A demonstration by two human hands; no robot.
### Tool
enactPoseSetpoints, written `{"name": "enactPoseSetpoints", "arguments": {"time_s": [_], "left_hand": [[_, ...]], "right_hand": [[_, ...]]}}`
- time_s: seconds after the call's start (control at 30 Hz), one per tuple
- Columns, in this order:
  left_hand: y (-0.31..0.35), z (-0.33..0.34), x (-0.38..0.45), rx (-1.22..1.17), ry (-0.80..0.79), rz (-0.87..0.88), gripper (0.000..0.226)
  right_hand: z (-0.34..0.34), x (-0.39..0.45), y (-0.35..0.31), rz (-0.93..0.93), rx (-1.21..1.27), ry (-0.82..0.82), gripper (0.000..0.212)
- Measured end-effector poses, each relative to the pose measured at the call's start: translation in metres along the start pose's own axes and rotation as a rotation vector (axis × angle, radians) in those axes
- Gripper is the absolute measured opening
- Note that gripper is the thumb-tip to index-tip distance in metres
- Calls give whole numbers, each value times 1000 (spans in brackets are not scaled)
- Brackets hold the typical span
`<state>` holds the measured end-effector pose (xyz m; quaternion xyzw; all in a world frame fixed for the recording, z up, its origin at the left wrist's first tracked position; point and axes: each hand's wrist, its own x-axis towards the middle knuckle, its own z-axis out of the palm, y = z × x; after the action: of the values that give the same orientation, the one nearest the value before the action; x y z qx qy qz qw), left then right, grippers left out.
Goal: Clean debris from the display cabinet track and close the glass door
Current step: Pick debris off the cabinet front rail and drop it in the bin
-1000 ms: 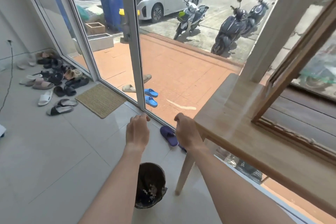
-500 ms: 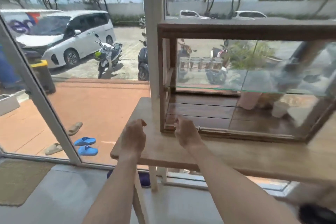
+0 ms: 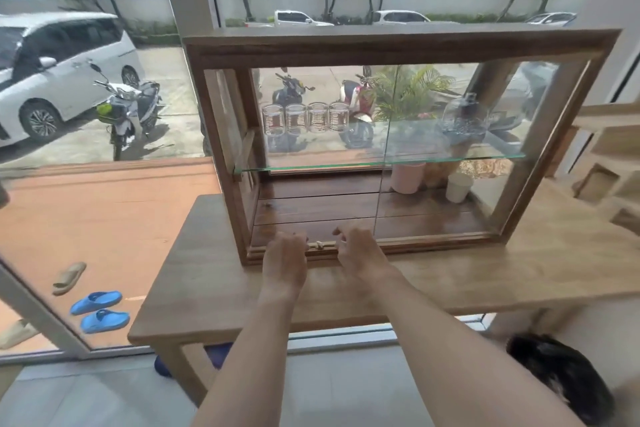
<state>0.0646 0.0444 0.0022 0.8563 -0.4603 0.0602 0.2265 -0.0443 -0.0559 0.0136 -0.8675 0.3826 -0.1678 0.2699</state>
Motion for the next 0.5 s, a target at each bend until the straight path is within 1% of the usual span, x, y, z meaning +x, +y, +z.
{"name": "enactPoseSetpoints", "arguments": {"time_s": [0.1, 0.17, 0.3, 0.5], "left_hand": [[1, 5, 2, 77, -32, 17, 32], [-1, 7, 5, 90, -48, 11, 28], [-6, 9, 12, 37, -49, -31, 22], [-9, 11, 15, -10, -12, -14, 23]], "right_hand": [[12, 4, -4, -23, -17, -37, 37], [19, 7, -6, -43, -44, -39, 35], [27, 13, -9, -49, -127, -43, 27], [24, 14, -11, -50, -99, -39, 25]]}}
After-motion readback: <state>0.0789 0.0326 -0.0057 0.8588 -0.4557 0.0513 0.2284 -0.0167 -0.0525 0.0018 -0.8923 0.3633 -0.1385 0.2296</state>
